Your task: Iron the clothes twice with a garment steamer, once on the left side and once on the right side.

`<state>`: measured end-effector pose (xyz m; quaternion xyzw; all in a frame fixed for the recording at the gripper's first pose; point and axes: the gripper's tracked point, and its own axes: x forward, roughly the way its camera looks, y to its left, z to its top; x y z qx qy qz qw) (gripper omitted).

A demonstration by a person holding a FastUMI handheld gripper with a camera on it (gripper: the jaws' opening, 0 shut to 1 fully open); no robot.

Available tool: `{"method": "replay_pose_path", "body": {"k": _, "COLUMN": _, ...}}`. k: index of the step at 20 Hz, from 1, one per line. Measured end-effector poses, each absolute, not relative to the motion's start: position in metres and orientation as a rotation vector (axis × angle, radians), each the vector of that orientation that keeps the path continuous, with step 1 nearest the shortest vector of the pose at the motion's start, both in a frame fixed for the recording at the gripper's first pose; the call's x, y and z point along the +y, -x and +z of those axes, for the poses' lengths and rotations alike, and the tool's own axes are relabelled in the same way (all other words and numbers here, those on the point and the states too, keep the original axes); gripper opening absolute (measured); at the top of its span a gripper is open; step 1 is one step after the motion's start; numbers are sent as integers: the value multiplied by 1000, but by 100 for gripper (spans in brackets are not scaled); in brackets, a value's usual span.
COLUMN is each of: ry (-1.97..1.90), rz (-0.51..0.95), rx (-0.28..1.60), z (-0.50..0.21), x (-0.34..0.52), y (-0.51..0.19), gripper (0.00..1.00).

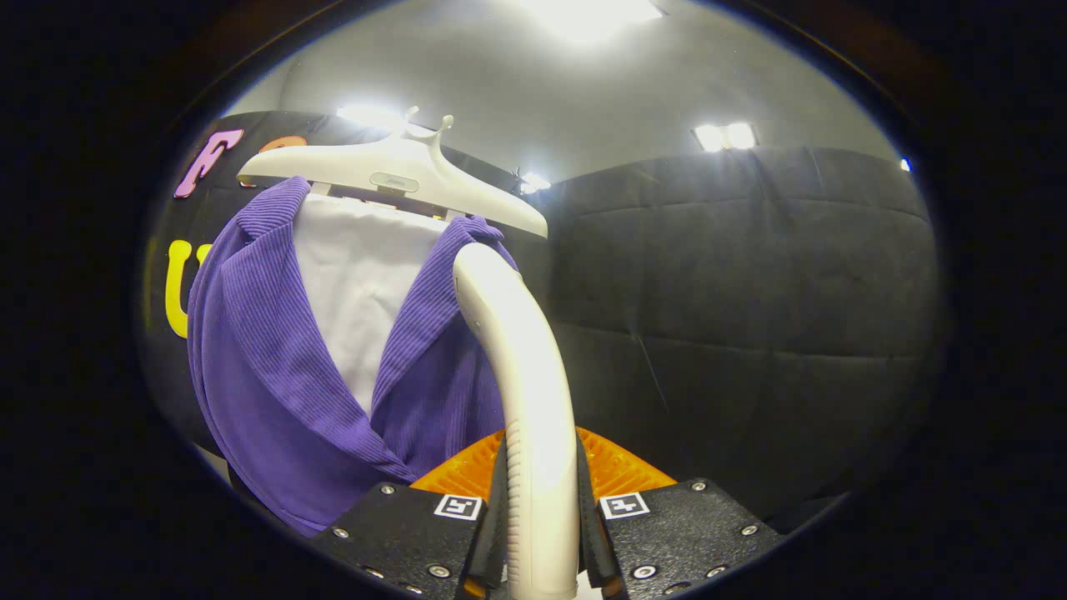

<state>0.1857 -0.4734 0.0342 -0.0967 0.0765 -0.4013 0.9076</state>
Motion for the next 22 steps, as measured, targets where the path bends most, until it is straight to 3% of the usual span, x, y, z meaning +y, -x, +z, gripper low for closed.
{"method": "replay_pose_path", "body": {"k": 12, "ry": 307, "rz": -895, "rx": 240, "z": -13, "x": -481, "y": -196, "gripper": 37}}
{"method": "replay_pose_path", "body": {"k": 22, "ry": 406, "rz": -969, "rx": 422, "z": -84, "x": -502, "y": -194, "gripper": 37}}
